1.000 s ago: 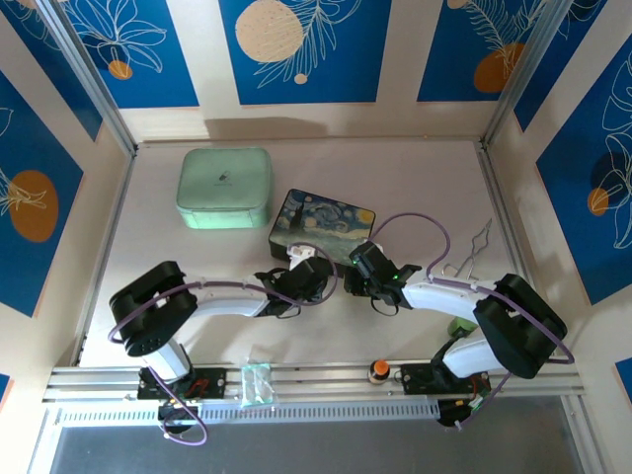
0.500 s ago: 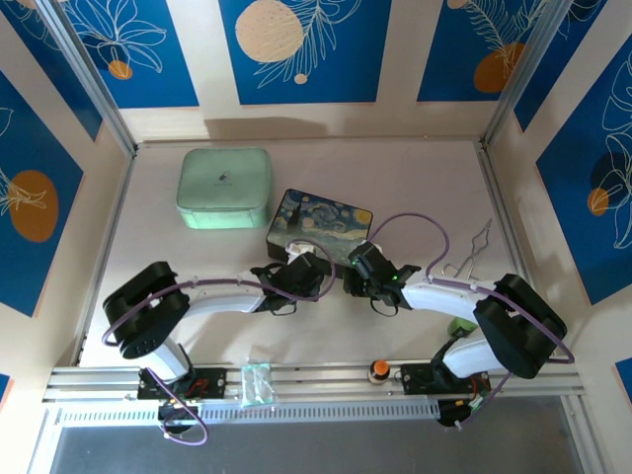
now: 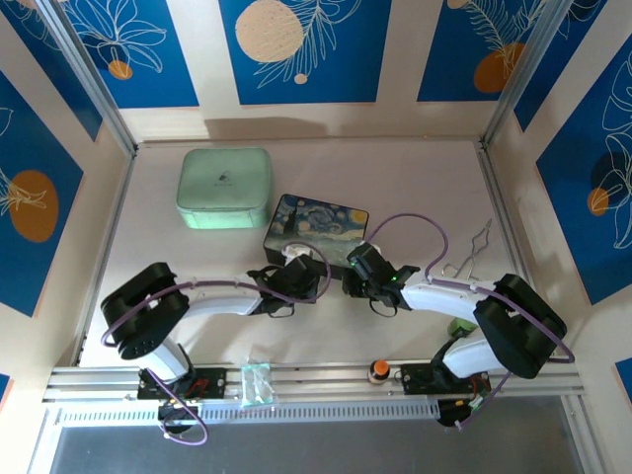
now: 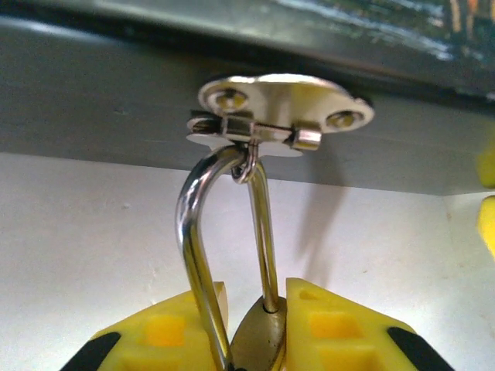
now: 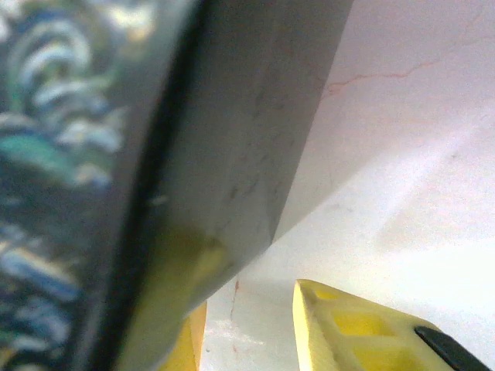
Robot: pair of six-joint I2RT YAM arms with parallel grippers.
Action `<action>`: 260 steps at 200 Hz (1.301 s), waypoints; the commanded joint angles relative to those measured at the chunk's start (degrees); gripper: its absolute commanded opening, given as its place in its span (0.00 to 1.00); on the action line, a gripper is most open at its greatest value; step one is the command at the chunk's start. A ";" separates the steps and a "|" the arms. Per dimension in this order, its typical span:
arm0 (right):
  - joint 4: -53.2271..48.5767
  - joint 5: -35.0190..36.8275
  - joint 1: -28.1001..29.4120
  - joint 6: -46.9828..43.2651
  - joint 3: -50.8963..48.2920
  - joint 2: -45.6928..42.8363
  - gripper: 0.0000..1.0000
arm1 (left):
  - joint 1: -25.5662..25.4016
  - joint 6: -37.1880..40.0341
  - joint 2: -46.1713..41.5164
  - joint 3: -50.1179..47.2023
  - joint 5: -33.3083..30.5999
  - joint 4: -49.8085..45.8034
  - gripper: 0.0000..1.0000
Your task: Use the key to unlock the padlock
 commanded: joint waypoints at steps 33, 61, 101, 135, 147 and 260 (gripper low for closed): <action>0.35 1.50 0.35 0.79 1.13 0.25 0.35 | -0.95 1.13 1.82 -2.94 -2.49 -4.82 0.23; 0.17 1.51 0.44 0.73 1.27 0.36 0.35 | -1.79 0.71 1.36 -2.33 -2.93 -7.04 0.26; 0.44 1.40 0.44 0.64 1.54 1.54 0.34 | -2.30 0.31 2.05 -3.05 -3.96 -6.13 0.26; 0.50 1.59 0.61 0.64 1.37 1.79 0.34 | -2.44 0.70 1.57 -3.38 -3.15 -3.86 0.31; 0.35 1.85 0.61 0.76 1.27 1.86 0.34 | -2.70 0.51 1.48 -3.32 -3.32 -3.68 0.31; 0.19 2.76 1.14 1.87 0.55 1.86 0.32 | -7.00 3.15 6.89 4.42 -18.49 -18.73 0.32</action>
